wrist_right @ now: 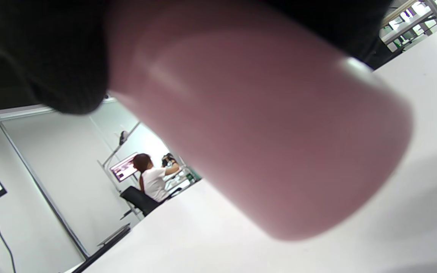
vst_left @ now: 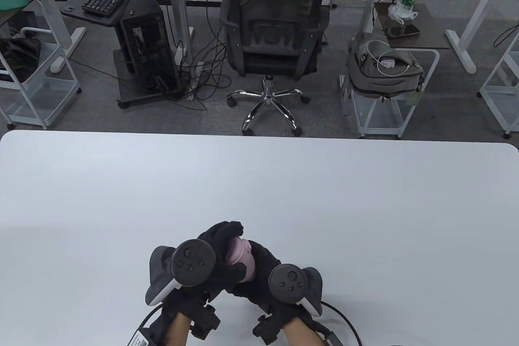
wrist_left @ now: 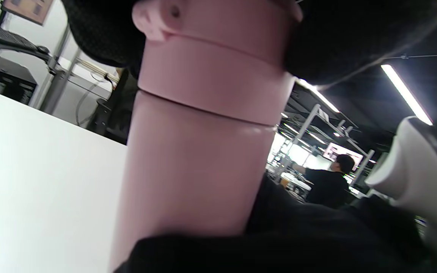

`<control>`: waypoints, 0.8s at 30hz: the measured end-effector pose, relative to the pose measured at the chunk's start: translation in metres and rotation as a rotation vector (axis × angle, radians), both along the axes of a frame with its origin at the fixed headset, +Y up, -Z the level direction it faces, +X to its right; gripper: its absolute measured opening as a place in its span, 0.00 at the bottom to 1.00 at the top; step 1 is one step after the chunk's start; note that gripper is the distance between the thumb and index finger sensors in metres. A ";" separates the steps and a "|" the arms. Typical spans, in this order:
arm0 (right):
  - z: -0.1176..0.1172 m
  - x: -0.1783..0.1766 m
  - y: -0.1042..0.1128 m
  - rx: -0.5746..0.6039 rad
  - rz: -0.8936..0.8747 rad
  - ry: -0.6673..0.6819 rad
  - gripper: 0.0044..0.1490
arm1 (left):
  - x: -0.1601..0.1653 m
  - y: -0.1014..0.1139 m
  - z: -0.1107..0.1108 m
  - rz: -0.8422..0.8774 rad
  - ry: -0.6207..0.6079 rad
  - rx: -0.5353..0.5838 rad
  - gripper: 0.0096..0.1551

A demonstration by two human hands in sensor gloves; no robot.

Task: Close thermos by twisting cap

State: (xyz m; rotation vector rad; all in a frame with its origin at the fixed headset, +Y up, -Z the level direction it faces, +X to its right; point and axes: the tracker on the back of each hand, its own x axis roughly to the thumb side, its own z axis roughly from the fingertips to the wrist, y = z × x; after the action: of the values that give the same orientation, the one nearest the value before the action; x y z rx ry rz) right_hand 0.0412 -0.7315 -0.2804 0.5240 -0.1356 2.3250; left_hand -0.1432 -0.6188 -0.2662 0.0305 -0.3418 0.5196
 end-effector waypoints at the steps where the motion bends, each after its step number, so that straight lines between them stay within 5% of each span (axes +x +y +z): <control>1: 0.000 0.000 0.000 0.003 0.002 0.002 0.69 | -0.001 0.000 -0.001 0.004 -0.018 -0.002 0.46; 5: 0.000 -0.001 0.000 -0.009 -0.008 0.005 0.69 | -0.003 -0.001 -0.002 0.031 -0.049 -0.057 0.46; 8: 0.000 -0.001 0.000 -0.003 -0.001 -0.003 0.69 | -0.002 -0.002 0.004 -0.046 0.196 -0.121 0.55; 12: 0.002 -0.003 0.000 0.010 0.042 -0.018 0.69 | 0.003 -0.002 0.008 -0.227 0.367 -0.138 0.54; 24: 0.001 -0.001 0.000 0.005 0.022 -0.030 0.69 | 0.009 -0.002 0.006 -0.139 0.243 -0.012 0.37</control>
State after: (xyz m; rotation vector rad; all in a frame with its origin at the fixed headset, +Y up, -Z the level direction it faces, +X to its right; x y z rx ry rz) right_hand 0.0401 -0.7318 -0.2793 0.4951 -0.1502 2.3557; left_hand -0.1338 -0.6211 -0.2606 0.0578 -0.1018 0.3752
